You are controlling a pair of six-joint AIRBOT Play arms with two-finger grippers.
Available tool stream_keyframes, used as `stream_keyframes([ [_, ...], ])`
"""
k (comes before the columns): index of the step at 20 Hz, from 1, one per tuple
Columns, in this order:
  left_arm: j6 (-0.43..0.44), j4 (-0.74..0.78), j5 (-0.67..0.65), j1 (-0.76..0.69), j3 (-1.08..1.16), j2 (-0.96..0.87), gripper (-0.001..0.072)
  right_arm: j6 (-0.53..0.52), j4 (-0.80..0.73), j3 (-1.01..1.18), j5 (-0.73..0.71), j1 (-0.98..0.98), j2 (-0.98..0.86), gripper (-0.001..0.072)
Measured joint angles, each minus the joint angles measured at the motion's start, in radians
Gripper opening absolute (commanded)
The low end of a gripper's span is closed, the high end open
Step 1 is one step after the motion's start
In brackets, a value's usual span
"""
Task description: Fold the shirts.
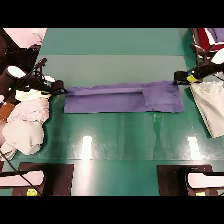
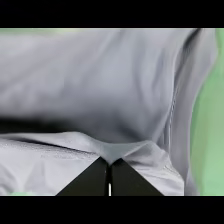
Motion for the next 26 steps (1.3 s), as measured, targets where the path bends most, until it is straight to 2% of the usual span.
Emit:
stream_keyframes([
  [2,0.007,-0.002,0.054,-0.007,0.029,-0.033,0.0027,0.000,0.002,0.087,-0.004,0.000,-0.080,0.0030],
  [3,0.010,-0.003,0.082,-0.010,0.043,-0.044,0.0145,0.000,0.010,0.126,-0.010,-0.001,-0.116,0.0158],
  [4,0.011,-0.002,0.105,-0.011,0.058,-0.052,0.0454,0.000,0.023,0.169,-0.018,-0.007,-0.152,0.0354],
  [5,0.011,-0.001,0.122,-0.010,0.072,-0.057,0.0604,0.000,0.054,0.208,-0.026,-0.017,-0.184,0.0462],
  [6,0.008,-0.002,0.134,-0.010,0.089,-0.061,0.0613,0.000,0.095,0.249,-0.031,-0.028,-0.215,0.0469],
  [10,-0.010,-0.005,0.084,-0.012,0.176,-0.068,0.0610,-0.020,0.247,0.357,0.003,-0.092,-0.279,0.0469],
  [11,-0.013,-0.006,0.052,-0.013,0.197,-0.068,0.0493,-0.038,0.267,0.366,0.035,-0.108,-0.282,0.0469],
  [12,-0.013,-0.006,0.012,-0.015,0.215,-0.069,0.0224,-0.060,0.287,0.369,0.074,-0.127,-0.282,0.0469],
  [13,-0.015,-0.010,-0.021,-0.015,0.228,-0.069,0.0029,-0.080,0.299,0.363,0.116,-0.148,-0.280,0.0469],
  [14,-0.016,-0.010,-0.055,-0.014,0.237,-0.070,0.0034,-0.100,0.301,0.349,0.150,-0.174,-0.275,0.0499],
  [15,-0.016,-0.010,-0.080,-0.014,0.244,-0.070,0.0034,-0.118,0.309,0.330,0.181,-0.198,-0.269,0.0645],
  [16,-0.017,-0.016,-0.106,-0.018,0.249,-0.070,0.0034,-0.134,0.317,0.304,0.209,-0.221,-0.265,0.0713],
  [21,-0.018,-0.021,-0.164,-0.081,0.258,-0.071,0.0033,-0.200,0.357,0.163,0.240,-0.315,-0.274,0.0713],
  [26,-0.019,-0.022,-0.136,-0.184,0.260,-0.071,0.0033,-0.291,0.452,0.109,0.241,-0.336,-0.357,0.0712],
])
